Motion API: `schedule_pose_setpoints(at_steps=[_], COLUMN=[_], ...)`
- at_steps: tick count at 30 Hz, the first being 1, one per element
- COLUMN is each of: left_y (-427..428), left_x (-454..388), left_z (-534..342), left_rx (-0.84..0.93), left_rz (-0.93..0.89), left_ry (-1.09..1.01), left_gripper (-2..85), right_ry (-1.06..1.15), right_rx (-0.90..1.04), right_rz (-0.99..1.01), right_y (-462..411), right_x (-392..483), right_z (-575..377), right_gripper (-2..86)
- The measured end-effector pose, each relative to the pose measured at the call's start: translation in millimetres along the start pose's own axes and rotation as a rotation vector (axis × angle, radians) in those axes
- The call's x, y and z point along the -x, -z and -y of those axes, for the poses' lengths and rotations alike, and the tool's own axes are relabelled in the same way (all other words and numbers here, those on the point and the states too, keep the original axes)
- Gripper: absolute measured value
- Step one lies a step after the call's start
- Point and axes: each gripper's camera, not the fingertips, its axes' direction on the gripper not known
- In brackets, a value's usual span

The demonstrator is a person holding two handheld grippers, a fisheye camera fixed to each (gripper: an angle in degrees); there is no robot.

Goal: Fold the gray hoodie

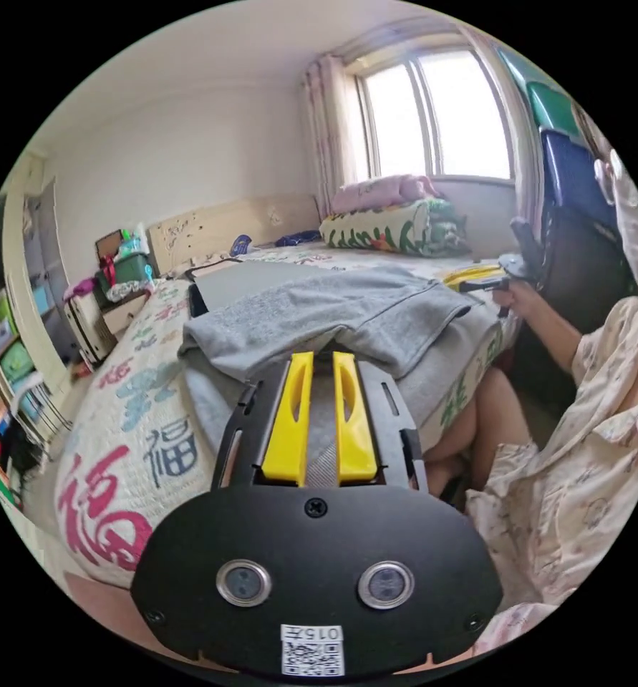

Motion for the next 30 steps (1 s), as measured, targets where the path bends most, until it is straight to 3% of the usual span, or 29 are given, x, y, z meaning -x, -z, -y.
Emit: schedule_pose_setpoints(at_steps=[5,10,12,16,21,25,30], left_y=[-6,-34,-40,-43,-39,-52,-46], left_x=[-34,-77,-81,-74,-89,-106,-100], left_z=[-45,-62,-64,-71,-80,-77,-76], left_rx=[-0.038,-0.011,0.012,0.002,-0.085,-0.011,-0.055], left_rz=[-0.017,0.176,0.190,0.158,0.220,0.214,0.315], left_ry=[0.014,-0.149,-0.168,-0.110,-0.106,-0.204,-0.139], left_gripper=[9.8,10.4,10.0,9.9,10.7,10.8,7.7], right_ry=[-0.027,0.042,0.043,-0.063,-0.190,-0.246,-0.246], right_rx=[-0.201,-0.137,-0.145,-0.228,-0.320,-0.363,-0.372], right_rz=[0.161,-0.146,-0.156,-0.173,-0.007,0.036,0.026], right_y=[14,-53,-68,-76,-74,-85,-101], right_x=[20,58,54,21,-40,-75,-100], right_z=[-84,-119,-127,-138,-143,-153,-167], right_gripper=[8.2,10.9,8.6,1.0,-0.3,-0.5,0.1])
